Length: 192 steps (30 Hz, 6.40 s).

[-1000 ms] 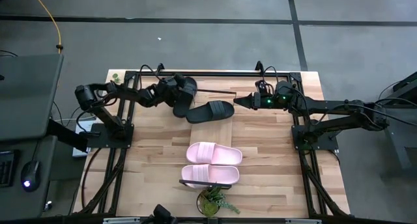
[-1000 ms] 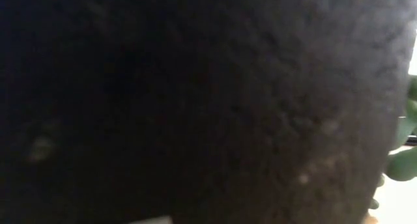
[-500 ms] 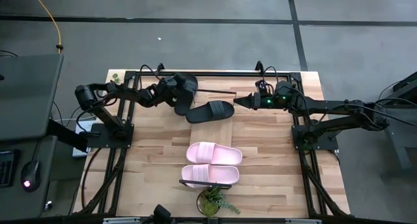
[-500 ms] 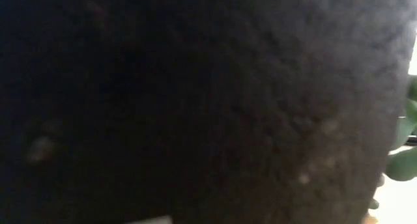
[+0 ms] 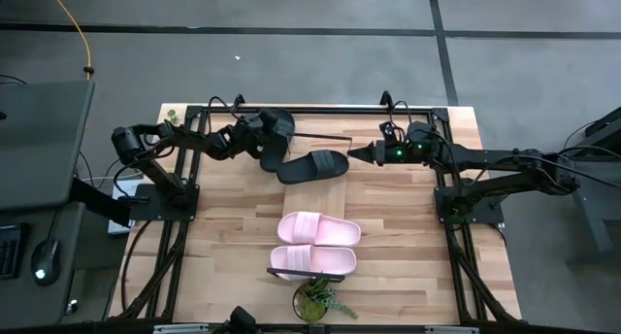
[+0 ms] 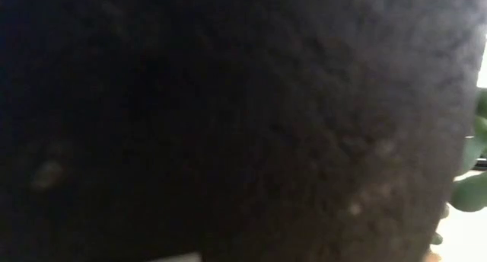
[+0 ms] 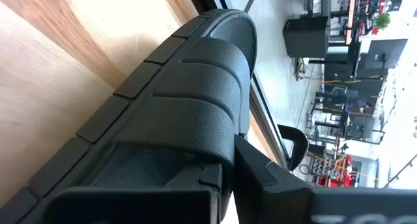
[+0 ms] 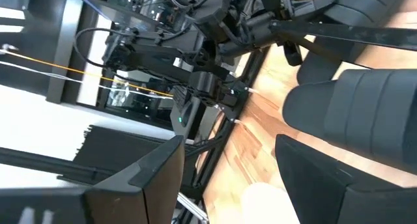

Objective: Pick and place slides into the shelf
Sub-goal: Put the black slides on the shelf

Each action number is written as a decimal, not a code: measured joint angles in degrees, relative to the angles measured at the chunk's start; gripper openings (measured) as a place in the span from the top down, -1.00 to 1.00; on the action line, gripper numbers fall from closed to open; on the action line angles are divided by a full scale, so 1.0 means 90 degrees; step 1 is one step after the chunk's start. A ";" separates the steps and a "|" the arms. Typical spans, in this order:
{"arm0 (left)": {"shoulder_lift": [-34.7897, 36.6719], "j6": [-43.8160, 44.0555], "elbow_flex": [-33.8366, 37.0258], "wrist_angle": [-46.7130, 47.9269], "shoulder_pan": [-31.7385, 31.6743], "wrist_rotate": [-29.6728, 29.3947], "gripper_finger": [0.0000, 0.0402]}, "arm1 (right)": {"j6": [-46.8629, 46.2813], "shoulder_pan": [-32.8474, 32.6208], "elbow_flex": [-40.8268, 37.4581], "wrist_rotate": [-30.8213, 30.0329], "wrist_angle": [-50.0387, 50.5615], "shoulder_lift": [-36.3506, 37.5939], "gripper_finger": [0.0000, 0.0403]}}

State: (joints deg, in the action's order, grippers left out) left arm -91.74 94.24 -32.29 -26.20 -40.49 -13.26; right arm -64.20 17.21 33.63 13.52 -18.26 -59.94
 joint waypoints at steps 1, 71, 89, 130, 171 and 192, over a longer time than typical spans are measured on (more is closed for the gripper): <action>0.0001 -0.0003 0.0000 0.0002 0.0000 0.0007 0.96 | 0.0010 0.0000 0.0000 0.0000 0.0033 0.0001 -0.15; 0.4806 -0.3433 -0.0002 0.2599 0.0000 0.1352 1.00 | 0.0000 0.0005 0.0000 0.0122 0.0002 0.0002 -0.15; 0.5058 -0.4722 -0.1712 0.4588 0.0000 0.3443 1.00 | -0.0194 0.0011 0.0000 -0.0428 -0.0586 0.0005 -0.15; 0.2918 -0.5420 -0.2382 0.5126 0.2215 0.3645 0.99 | -0.0500 0.0583 0.0002 -0.0761 -0.1855 0.0005 -0.15; 0.1120 -0.4826 -0.2380 0.3265 0.3376 0.2331 0.97 | -0.0362 0.0281 0.0002 -0.0738 -0.1520 0.0002 -0.15; 0.0440 -0.4773 -0.2380 0.3191 0.3381 0.2638 0.96 | -0.0416 0.0118 0.0002 -0.0831 -0.1568 0.0002 -0.15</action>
State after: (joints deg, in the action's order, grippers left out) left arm -87.79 51.29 -53.71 2.53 -10.07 10.49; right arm -67.95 18.28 33.65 6.04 -32.37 -59.92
